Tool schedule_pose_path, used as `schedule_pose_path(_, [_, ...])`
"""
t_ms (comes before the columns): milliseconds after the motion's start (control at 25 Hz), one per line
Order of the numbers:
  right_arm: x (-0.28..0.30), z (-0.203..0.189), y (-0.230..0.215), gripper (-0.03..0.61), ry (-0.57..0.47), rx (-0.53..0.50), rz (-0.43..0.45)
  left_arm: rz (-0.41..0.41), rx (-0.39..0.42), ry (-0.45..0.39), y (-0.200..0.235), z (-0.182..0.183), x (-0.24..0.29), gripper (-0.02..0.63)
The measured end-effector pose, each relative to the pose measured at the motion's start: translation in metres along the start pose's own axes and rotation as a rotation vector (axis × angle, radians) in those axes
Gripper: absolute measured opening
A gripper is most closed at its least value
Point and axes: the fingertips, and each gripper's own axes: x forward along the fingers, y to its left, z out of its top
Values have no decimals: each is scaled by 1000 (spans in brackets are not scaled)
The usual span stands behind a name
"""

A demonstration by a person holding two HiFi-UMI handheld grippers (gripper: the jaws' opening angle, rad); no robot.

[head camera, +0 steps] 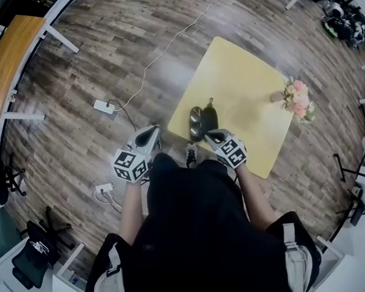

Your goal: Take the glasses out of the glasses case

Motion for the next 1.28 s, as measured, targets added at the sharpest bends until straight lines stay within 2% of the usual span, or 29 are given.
schedule_pose_path(240, [23, 16, -15, 3, 20, 85, -90, -91, -10, 54, 44, 5, 15, 11])
schedule_pose_path(480, [41, 31, -23, 4, 40, 211, -191, -204, 44, 52, 91, 56, 39, 11])
schedule_pose_path(680, [60, 42, -26, 3, 27, 304, -274, -293, 92, 87, 115, 75, 56, 11])
schedule_pose_path(920, [67, 29, -47, 5, 46, 406, -384, -377, 128, 143, 121, 84, 79, 11])
schedule_pose_path(1200, [75, 7, -60, 8, 40, 526, -455, -457, 189, 187, 129, 93, 101, 11])
schedule_pose_path(1280, [80, 1, -61, 54, 50, 546, -466, -475, 205, 199, 130, 96, 106, 11])
